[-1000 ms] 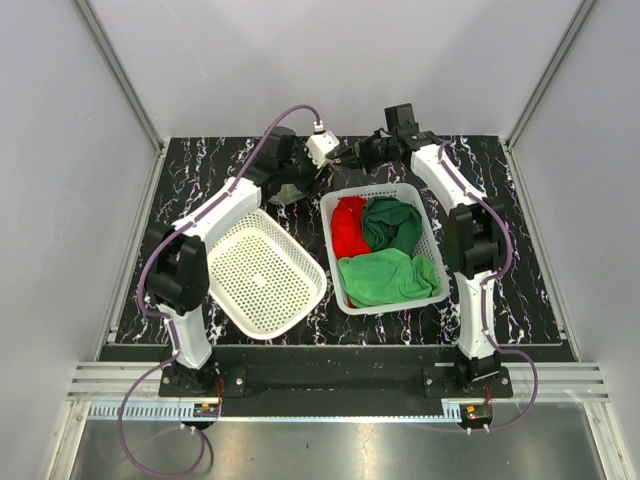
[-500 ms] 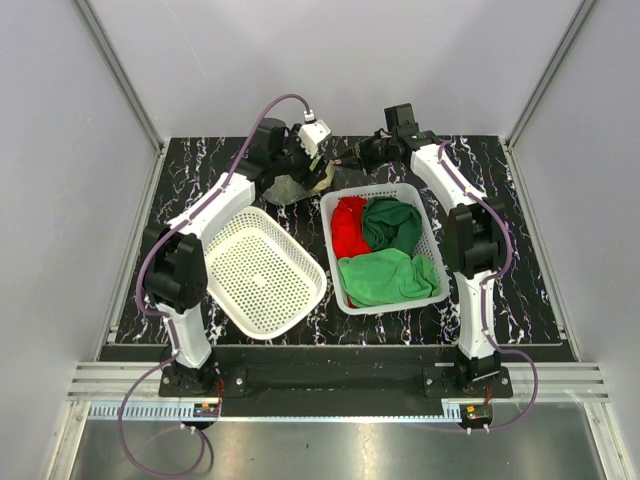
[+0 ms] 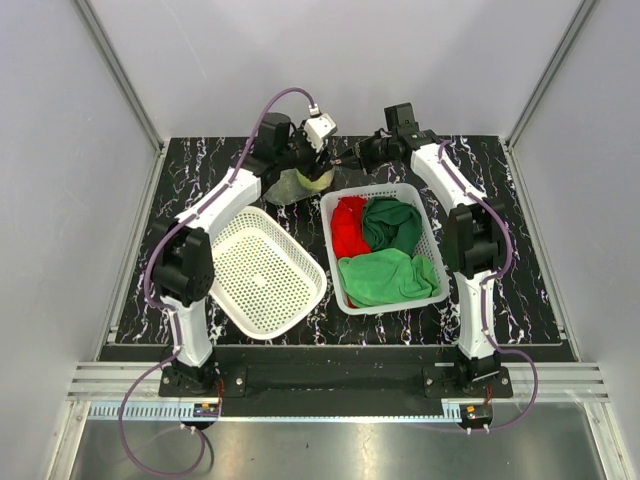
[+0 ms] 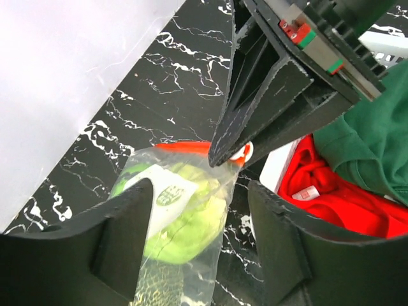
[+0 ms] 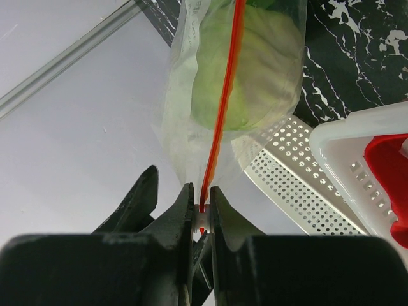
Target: Open the zip-top bag and remove the fake food
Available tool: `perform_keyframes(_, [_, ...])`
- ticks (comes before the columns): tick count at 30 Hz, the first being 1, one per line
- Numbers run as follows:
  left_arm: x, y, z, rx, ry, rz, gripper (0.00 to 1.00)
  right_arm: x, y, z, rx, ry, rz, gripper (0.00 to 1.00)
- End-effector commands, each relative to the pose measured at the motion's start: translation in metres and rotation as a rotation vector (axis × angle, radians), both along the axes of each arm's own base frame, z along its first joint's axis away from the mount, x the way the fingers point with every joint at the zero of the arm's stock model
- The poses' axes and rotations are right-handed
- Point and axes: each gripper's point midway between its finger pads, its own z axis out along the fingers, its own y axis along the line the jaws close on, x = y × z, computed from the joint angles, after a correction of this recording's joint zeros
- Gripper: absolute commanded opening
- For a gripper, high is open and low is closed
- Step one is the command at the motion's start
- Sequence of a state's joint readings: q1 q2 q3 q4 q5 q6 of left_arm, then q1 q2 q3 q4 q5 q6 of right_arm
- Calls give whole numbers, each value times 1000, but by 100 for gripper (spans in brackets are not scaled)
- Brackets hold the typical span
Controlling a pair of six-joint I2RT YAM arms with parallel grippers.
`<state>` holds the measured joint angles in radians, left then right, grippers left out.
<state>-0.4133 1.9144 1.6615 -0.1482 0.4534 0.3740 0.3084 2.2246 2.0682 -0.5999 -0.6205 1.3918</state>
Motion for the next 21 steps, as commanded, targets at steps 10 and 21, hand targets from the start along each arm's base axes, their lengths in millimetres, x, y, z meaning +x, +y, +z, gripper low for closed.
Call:
perform_keyframes(10, [14,-19,-6,-4,-15,-50,31,-4,12,24,11,-59,16,10])
perform_keyframes(21, [9,-2,22,-10,-142,49,0,-1,8,6,-14,-10,-34,13])
